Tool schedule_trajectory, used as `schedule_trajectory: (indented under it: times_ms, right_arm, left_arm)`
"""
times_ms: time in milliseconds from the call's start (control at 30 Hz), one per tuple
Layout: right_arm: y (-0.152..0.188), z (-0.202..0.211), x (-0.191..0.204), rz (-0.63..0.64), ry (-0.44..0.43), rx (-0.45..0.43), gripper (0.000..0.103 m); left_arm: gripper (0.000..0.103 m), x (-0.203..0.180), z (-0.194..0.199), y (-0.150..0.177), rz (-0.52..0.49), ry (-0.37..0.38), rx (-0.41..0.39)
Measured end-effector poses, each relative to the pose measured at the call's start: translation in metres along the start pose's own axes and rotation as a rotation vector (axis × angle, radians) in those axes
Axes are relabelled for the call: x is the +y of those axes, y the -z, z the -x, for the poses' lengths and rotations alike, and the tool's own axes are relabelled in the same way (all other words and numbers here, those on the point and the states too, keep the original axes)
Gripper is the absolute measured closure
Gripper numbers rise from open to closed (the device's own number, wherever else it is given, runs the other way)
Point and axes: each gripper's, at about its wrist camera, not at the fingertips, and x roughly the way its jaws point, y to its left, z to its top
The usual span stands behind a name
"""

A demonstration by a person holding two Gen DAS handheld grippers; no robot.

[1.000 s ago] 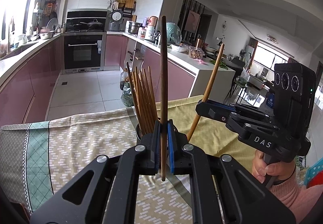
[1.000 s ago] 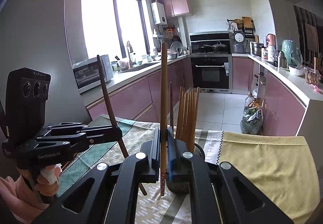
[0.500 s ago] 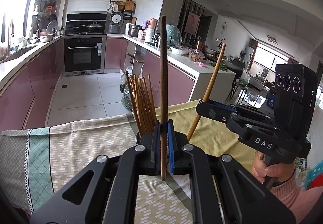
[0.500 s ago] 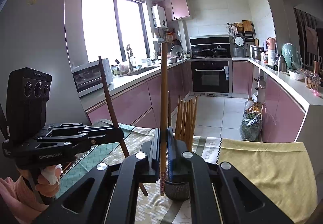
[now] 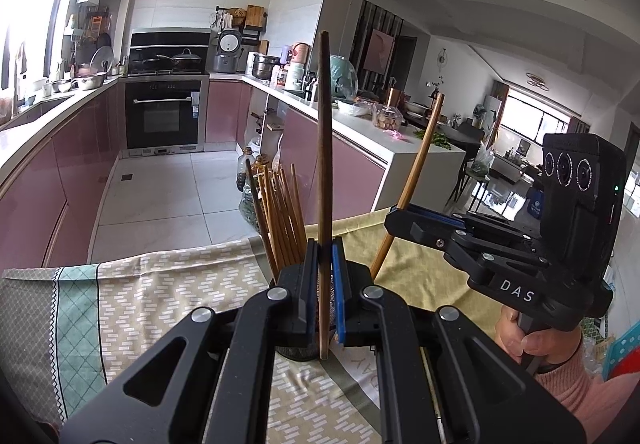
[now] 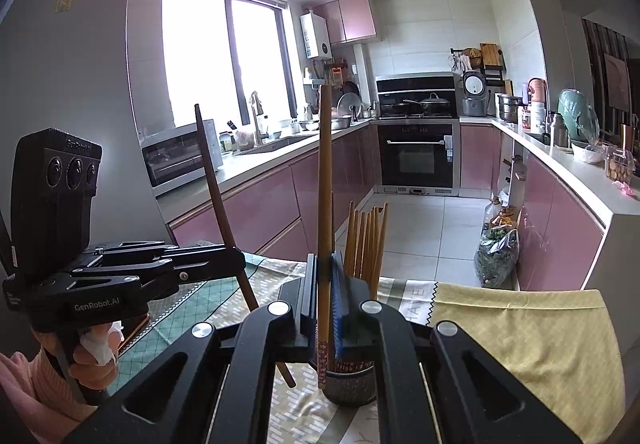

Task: Organize utensils
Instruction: 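Carry the left tool's chopstick over the mesh cup while the right tool carries its own, then lower the left tool's chopstick into the mesh cup and open while the right tool releases its own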

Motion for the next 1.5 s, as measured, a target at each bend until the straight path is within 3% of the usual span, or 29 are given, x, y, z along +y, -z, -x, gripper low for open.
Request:
schedule_trajectory:
  times_ms: [967,1500]
  right_arm:
    - [-0.015,-0.018,-0.009,-0.025,0.019,-0.014,0.097]
    - [-0.007,-0.039,-0.017,-0.046,0.036,0.039,0.097]
  left_arm:
    - [0.096,-0.010,0.001,-0.006,-0.015,-0.043,-0.046]
    - [0.096,-0.003,-0.019,0.005,-0.009,-0.038,0.030]
